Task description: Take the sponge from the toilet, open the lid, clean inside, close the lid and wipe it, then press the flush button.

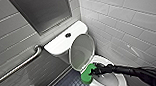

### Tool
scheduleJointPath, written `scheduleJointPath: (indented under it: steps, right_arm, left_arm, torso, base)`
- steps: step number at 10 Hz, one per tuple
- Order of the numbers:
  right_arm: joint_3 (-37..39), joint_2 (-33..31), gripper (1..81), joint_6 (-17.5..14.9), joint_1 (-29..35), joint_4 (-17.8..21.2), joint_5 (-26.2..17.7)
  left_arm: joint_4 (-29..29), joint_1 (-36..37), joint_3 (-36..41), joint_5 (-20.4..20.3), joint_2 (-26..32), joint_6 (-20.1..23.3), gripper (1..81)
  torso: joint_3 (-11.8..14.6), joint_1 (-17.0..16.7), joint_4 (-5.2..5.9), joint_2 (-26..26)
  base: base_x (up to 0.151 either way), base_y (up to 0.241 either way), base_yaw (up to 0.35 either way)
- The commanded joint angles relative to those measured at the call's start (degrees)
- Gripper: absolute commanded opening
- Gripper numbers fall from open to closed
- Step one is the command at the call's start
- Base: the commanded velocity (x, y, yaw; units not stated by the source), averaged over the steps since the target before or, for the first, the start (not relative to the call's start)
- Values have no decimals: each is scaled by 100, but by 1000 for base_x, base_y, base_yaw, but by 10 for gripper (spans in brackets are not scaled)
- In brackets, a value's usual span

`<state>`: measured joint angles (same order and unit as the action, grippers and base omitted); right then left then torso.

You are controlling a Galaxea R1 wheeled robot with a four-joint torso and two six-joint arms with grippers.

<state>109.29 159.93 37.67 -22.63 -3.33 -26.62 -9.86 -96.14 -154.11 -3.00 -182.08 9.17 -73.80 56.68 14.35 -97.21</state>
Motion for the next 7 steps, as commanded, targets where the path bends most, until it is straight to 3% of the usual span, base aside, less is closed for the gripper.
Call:
scheduleJointPath:
  steps: [1,3,4,5,7]
  right_arm:
    - [408,587,10,48,772,16,-168]
    - [58,464,10,57,483,-1,-54]
    - [-328,263,10,56,228,-201,77]
    - [-680,-10,10,74,-53,-405,630]
    - [-1146,-423,10,74,-300,-423,1000]
  left_arm:
    - [-42,-297,21,564,-215,32,811]
    - [-33,-297,21,564,-215,24,811]
    - [-33,-297,21,564,-215,24,811]
    - [-33,-297,21,564,-215,24,811]
    - [-42,-297,21,564,-207,32,811]
  torso:
    - [0,0,0,0]
    - [0,0,0,0]
    - [0,0,0,0]
    - [0,0,0,0]
    - [0,0,0,0]
  base:
    - [0,0,0]
    - [0,0,0]
    - [0,0,0]
    - [0,0,0]
    - [0,0,0]
